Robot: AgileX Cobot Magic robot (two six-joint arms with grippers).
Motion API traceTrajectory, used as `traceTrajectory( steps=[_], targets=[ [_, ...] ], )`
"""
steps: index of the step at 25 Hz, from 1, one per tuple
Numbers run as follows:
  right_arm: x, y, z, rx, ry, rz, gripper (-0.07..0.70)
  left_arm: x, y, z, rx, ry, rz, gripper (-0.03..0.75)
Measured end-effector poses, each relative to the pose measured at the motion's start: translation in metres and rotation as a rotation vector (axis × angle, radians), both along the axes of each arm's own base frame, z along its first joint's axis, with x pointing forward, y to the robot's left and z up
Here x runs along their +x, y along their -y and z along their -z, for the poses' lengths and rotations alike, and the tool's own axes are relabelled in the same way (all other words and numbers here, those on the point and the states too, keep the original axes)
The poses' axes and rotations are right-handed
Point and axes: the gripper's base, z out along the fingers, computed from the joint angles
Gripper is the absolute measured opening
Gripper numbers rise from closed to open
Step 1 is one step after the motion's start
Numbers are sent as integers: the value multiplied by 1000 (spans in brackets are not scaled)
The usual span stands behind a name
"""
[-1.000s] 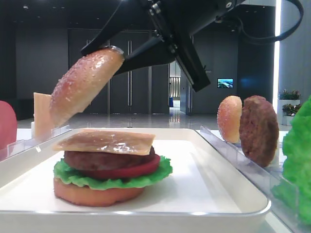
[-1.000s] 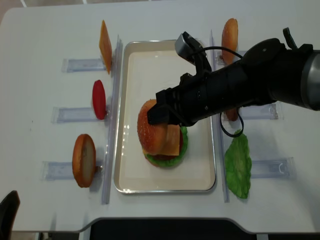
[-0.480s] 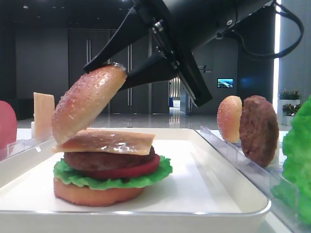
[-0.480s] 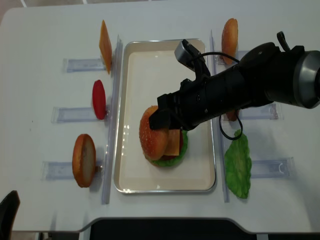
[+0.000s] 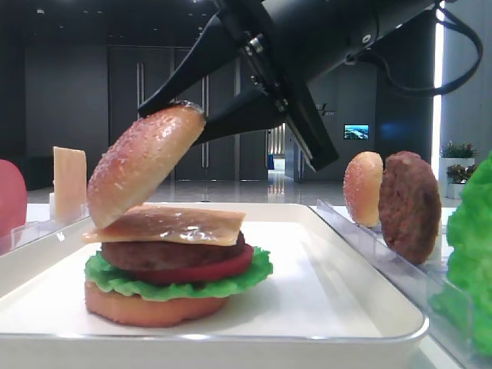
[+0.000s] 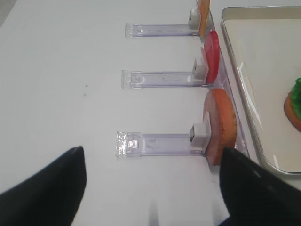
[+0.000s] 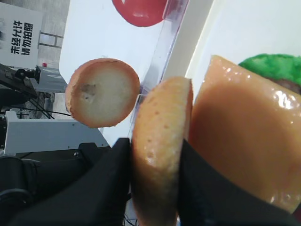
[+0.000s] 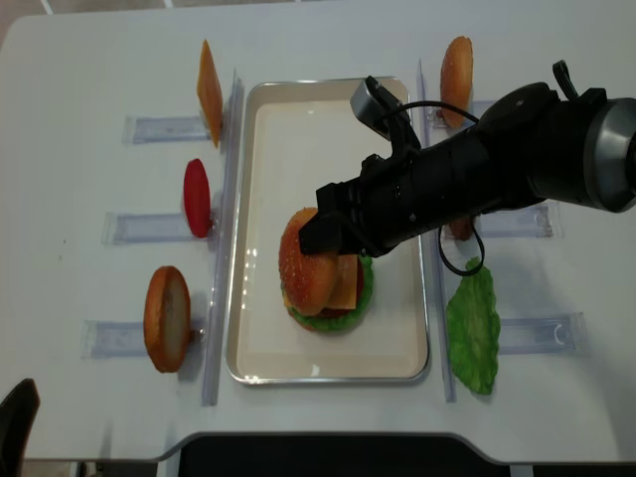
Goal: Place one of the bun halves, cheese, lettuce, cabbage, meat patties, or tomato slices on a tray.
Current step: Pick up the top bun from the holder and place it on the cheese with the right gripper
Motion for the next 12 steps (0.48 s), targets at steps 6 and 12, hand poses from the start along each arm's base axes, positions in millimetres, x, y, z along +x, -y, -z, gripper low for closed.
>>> traceTrajectory(
  steps=[6,12],
  targets=[
    [0,0,0,0,0,0,203,0,0,0,0,0,0,692],
    [0,0,0,-4,4,2,255,0,0,0,0,0,0,692]
  ],
)
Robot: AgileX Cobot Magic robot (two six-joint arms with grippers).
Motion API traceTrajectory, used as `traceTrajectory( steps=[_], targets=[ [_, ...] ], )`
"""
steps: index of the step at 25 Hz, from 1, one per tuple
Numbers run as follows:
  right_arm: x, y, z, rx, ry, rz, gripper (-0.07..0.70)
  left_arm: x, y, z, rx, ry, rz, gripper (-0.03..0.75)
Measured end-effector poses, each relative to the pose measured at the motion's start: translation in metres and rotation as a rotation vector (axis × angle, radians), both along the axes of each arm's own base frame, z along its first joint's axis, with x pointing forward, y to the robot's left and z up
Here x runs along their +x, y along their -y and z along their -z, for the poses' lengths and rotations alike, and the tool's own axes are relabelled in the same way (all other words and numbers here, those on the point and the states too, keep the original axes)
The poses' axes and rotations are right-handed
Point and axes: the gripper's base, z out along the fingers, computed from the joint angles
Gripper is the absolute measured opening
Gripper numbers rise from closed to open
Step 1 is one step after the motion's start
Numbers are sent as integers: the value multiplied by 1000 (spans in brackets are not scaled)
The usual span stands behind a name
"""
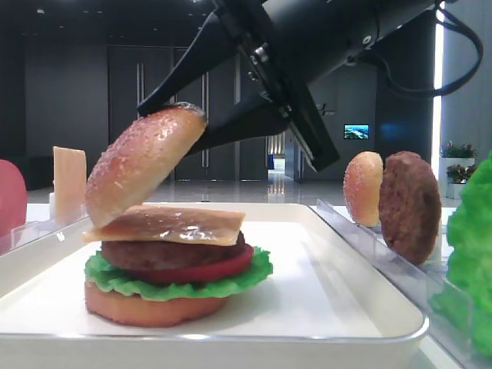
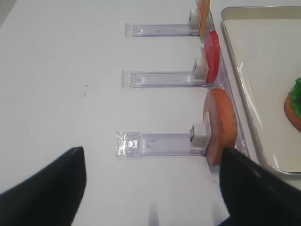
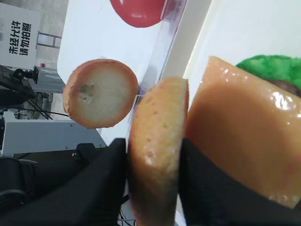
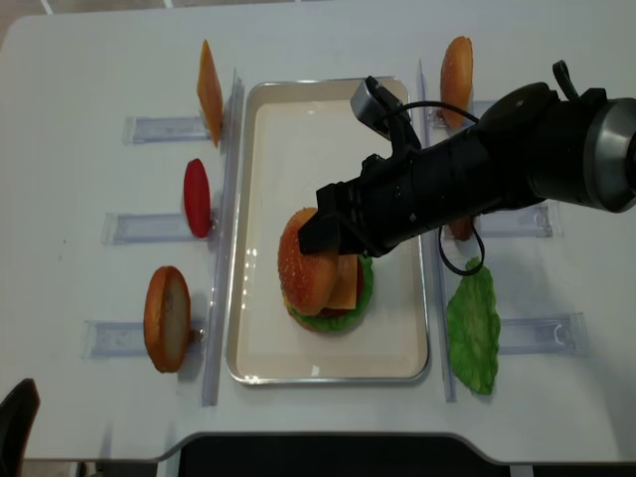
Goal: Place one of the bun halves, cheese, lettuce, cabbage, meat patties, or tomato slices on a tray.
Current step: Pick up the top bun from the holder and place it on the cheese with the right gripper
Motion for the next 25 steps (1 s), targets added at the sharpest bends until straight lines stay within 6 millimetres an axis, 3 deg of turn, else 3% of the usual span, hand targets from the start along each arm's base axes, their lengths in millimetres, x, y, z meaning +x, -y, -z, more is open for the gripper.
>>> traceTrajectory(
  steps=[9,25],
  targets=[
    [3,1,2,-23,18,30,378,0,0,0,0,0,0,692],
    [9,7,9,-120,73,73,457,0,0,0,0,0,0,692]
  ],
)
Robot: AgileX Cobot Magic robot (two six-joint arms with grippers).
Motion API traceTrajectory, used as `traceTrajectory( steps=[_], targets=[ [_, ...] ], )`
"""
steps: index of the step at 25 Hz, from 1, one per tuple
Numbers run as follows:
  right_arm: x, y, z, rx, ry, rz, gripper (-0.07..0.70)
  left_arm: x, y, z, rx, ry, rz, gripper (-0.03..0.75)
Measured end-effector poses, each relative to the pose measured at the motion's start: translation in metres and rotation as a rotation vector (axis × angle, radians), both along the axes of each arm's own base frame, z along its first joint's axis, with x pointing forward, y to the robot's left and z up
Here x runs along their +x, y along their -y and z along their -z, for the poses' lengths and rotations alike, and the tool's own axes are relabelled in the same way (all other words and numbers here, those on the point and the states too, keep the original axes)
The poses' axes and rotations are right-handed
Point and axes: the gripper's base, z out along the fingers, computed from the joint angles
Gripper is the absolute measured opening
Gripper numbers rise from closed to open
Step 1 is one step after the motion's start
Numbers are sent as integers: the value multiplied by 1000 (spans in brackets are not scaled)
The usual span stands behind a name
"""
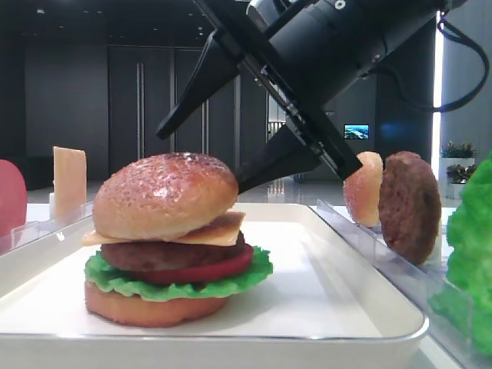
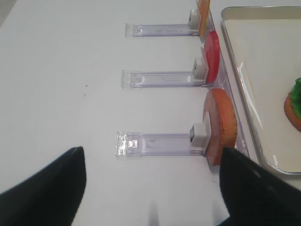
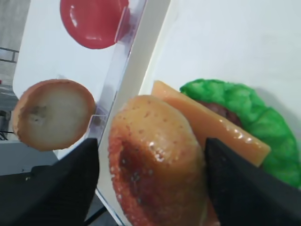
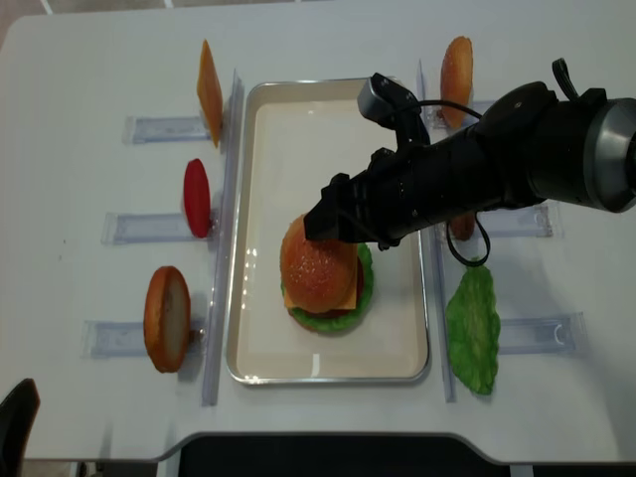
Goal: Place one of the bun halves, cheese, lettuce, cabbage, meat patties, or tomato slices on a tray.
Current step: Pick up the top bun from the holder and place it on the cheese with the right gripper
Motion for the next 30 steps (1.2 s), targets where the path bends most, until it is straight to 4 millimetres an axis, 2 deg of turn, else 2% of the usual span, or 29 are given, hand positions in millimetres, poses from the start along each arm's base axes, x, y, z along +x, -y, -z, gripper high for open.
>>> traceTrajectory(
  steps=[7,17,24,30],
  targets=[
    [1,5,5,-77,2,19,458,0,0,0,1,0,1,692],
    [6,6,-11,-127,19,25,458,0,0,0,1,0,1,692],
    [12,6,-40,-174,32,41,458,0,0,0,1,0,1,692],
    [18,6,-74,-227,31,40,458,0,0,0,1,0,1,692]
  ],
)
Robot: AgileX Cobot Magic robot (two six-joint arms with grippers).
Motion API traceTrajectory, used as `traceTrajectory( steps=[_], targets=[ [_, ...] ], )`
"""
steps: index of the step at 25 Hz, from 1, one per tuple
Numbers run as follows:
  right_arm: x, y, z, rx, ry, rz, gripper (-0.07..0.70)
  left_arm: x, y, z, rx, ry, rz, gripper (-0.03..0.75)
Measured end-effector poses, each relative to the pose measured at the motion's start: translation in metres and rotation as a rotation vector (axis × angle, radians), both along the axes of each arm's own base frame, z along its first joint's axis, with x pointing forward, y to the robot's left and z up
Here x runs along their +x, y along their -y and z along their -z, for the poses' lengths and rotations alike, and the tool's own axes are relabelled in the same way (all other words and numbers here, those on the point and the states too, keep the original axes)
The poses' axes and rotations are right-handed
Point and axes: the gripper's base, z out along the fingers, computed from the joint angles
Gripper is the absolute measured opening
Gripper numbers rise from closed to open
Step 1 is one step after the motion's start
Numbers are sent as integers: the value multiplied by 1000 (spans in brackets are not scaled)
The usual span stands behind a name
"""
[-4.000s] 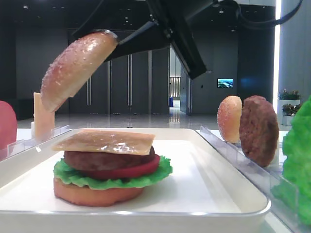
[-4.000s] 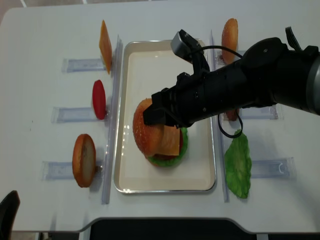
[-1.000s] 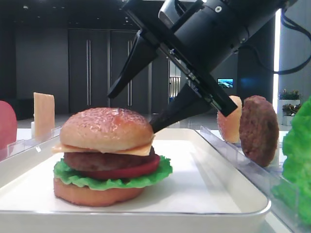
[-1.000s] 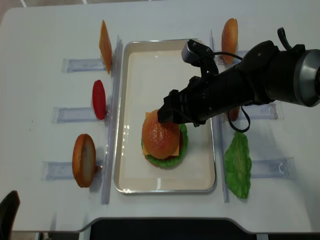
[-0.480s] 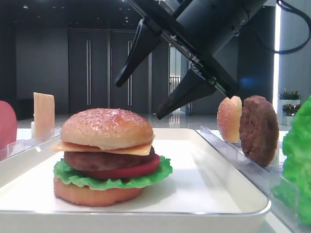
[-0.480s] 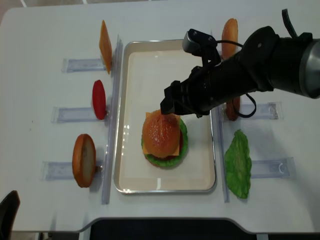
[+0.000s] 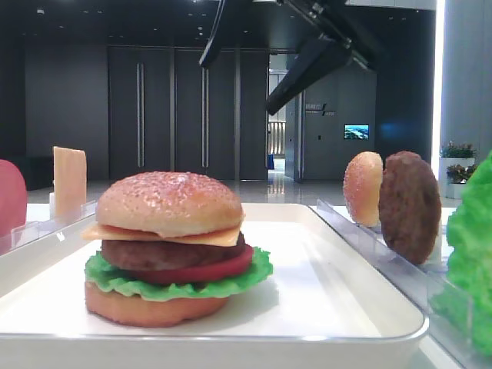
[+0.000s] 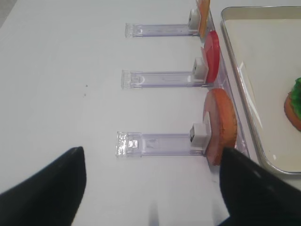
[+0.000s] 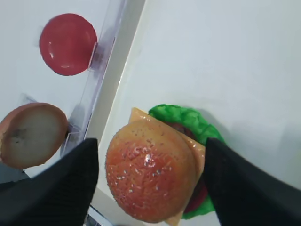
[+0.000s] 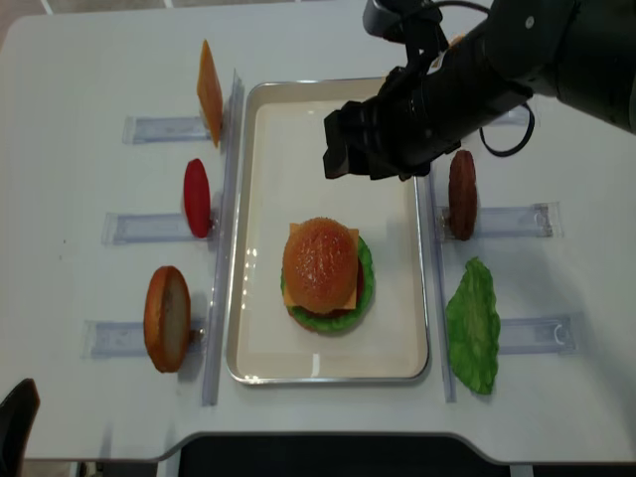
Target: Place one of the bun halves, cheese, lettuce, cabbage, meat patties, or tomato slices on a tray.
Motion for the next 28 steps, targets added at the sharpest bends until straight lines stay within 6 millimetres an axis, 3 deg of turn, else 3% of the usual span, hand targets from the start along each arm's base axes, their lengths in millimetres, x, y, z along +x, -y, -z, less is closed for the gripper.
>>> traceTrajectory(
  steps=[9,15,28],
  targets=[
    [11,9,-53,-197,41,-9,458,0,0,0,0,0,0,692],
    [21,32,-73,-339,66,41,458,0,0,0,0,0,0,692],
    [61,147,-72,-482,11,252,458,0,0,0,0,0,0,692]
  ],
)
